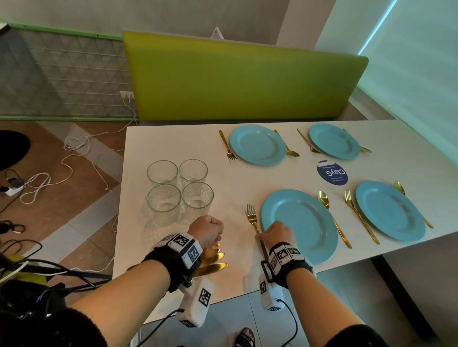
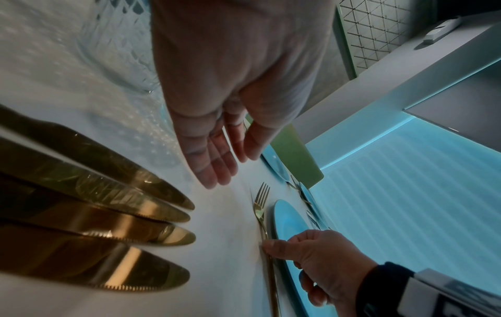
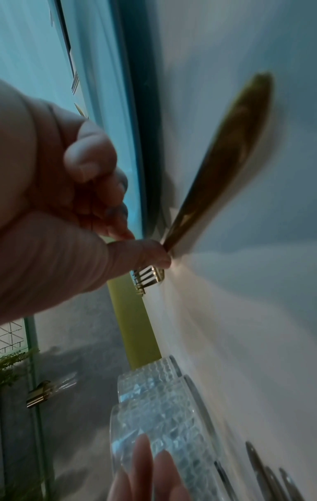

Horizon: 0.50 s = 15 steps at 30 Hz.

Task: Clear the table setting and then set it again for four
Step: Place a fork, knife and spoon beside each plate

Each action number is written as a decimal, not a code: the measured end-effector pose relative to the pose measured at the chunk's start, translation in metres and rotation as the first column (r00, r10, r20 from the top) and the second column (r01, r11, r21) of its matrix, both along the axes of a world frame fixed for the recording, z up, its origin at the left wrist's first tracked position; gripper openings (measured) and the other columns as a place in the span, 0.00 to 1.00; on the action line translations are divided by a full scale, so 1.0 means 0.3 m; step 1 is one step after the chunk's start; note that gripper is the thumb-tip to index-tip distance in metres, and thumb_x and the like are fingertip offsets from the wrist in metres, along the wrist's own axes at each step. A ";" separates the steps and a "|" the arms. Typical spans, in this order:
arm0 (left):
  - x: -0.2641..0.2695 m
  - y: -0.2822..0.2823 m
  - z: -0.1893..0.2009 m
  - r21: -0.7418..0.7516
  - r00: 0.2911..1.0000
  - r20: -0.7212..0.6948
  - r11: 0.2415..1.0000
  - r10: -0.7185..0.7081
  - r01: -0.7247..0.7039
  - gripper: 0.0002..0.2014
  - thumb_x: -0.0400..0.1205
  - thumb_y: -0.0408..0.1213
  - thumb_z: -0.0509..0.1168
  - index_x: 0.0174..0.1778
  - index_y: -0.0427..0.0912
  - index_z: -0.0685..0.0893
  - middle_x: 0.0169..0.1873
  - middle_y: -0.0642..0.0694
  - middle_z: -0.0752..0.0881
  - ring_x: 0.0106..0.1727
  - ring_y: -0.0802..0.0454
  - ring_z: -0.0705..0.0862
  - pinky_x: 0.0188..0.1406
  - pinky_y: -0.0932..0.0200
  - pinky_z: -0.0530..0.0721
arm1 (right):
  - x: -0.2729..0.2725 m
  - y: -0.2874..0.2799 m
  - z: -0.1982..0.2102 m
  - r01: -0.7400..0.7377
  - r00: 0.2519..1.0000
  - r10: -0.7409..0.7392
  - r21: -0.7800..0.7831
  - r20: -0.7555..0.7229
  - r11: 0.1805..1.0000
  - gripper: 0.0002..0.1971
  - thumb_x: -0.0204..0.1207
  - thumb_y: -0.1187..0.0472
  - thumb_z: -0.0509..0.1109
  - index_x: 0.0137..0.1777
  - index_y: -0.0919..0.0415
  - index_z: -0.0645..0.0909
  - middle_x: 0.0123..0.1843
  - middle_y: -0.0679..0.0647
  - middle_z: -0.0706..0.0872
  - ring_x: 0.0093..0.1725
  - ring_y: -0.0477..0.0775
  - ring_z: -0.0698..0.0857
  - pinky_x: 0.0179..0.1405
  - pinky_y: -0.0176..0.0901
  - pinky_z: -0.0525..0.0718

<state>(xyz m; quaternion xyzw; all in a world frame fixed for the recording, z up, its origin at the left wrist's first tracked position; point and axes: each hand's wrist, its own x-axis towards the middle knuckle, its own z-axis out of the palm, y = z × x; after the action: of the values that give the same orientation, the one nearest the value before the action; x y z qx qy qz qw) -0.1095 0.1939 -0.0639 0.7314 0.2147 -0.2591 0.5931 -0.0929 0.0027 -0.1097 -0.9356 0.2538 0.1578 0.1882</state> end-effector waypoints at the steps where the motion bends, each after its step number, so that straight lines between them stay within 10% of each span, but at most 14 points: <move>1: -0.002 -0.001 -0.001 -0.001 1.000 -0.001 1.000 -0.001 0.001 0.07 0.81 0.32 0.63 0.37 0.45 0.79 0.37 0.47 0.83 0.39 0.52 0.82 0.48 0.57 0.85 | 0.000 -0.004 -0.001 -0.001 1.000 0.001 0.000 0.002 1.000 0.16 0.67 0.49 0.77 0.40 0.59 0.76 0.38 0.55 0.80 0.38 0.56 0.80 0.33 0.40 0.76; 15: -0.018 -0.003 0.001 -0.004 1.000 -0.004 1.000 0.012 -0.012 0.08 0.82 0.31 0.62 0.37 0.44 0.78 0.37 0.46 0.82 0.36 0.53 0.81 0.45 0.58 0.85 | -0.013 -0.034 0.009 0.022 1.000 -0.022 -0.009 -0.009 1.000 0.21 0.67 0.49 0.77 0.54 0.63 0.81 0.52 0.59 0.87 0.52 0.59 0.87 0.46 0.46 0.86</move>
<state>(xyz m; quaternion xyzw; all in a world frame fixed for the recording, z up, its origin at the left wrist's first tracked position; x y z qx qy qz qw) -0.1149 0.1931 -0.0637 0.7285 0.2199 -0.2576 0.5955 -0.0968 -0.0074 -0.1071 -0.9329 0.2655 0.1588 0.1846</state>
